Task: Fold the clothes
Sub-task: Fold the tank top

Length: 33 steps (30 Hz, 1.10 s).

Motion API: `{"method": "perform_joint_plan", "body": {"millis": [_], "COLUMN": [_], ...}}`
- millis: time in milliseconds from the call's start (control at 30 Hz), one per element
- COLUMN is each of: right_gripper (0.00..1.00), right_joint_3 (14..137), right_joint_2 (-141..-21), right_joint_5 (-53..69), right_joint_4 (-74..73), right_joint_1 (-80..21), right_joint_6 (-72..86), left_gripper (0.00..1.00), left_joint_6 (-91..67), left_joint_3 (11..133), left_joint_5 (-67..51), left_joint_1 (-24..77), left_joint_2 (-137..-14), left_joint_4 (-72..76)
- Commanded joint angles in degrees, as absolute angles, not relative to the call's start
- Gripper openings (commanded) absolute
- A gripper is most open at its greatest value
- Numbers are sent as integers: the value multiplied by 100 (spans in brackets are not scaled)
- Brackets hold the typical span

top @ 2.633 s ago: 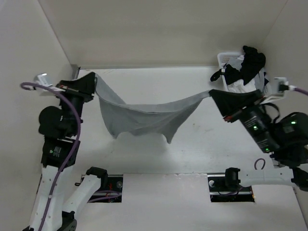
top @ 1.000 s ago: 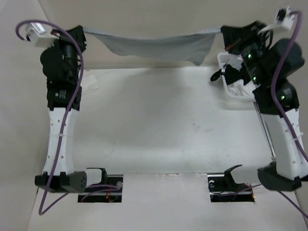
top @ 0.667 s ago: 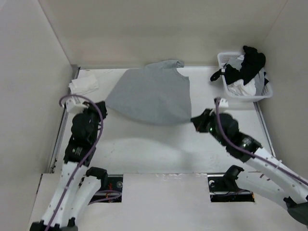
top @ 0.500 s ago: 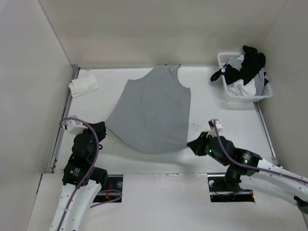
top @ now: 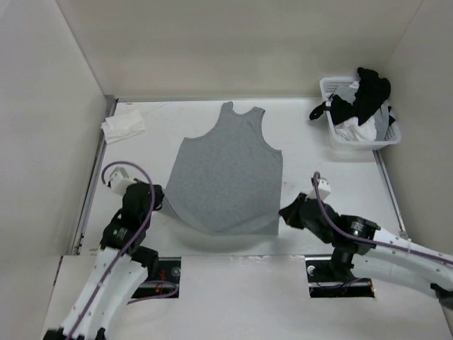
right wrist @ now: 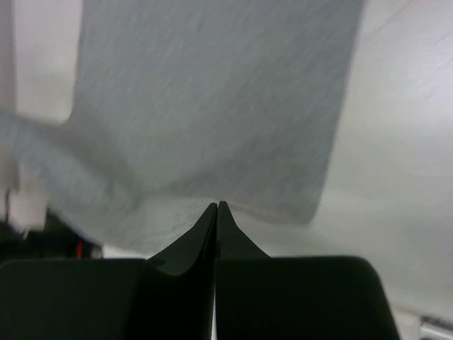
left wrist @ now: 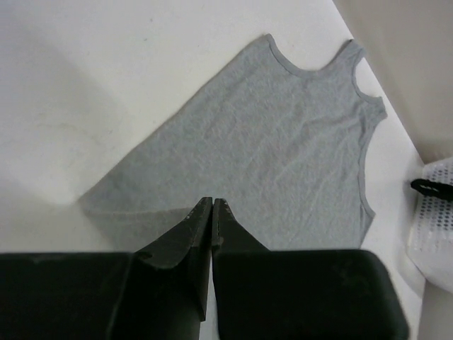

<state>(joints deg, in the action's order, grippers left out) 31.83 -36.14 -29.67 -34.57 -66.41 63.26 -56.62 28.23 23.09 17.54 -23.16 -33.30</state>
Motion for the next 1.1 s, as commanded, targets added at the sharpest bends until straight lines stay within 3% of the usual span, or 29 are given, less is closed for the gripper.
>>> {"method": "perform_joint_plan", "body": {"millis": [0,167,400,467,500,600,667,767,933,1067], "right_gripper": [0,0,0,0,6,39,47,45,8,0], "right_joint_3": [3357,4400,7299,8152,8600,9902,10037,9013,6491,5048], "right_joint_2": [-4067,-5876,-8934,-9734,-10156,-11265,-11443,-11041,-9627,-8817], "right_joint_5": [-2026,-371,281,316,325,509,484,334,44,-132], "right_joint_4": [-1763,-12,229,62,9,-594,-913,-520,771,1318], "right_joint_1": [-4959,-2302,-920,-717,-664,-672,-672,-803,-1374,-1841], "right_joint_6": [4733,3956,3876,3998,4060,4008,3815,3884,4113,4289], "left_gripper": [1,1,2,7,10,42,50,47,42,40], "left_joint_6": [-5450,-5274,-4852,-4729,-4642,-4535,-4526,-4509,-4974,-5211], "left_joint_3": [2952,4303,8098,9179,9611,10256,9716,8075,5146,3878], "left_joint_5": [2496,2532,1951,1899,1811,1723,1679,1845,2030,1873], "left_joint_1": [1613,1306,1103,1059,1033,901,831,848,1094,1059], "left_joint_2": [-3975,-6858,-10367,-11158,-11501,-11970,-11604,-10647,-9116,-8342], "left_joint_4": [-893,955,1091,854,809,712,790,1378,2275,2531]}}
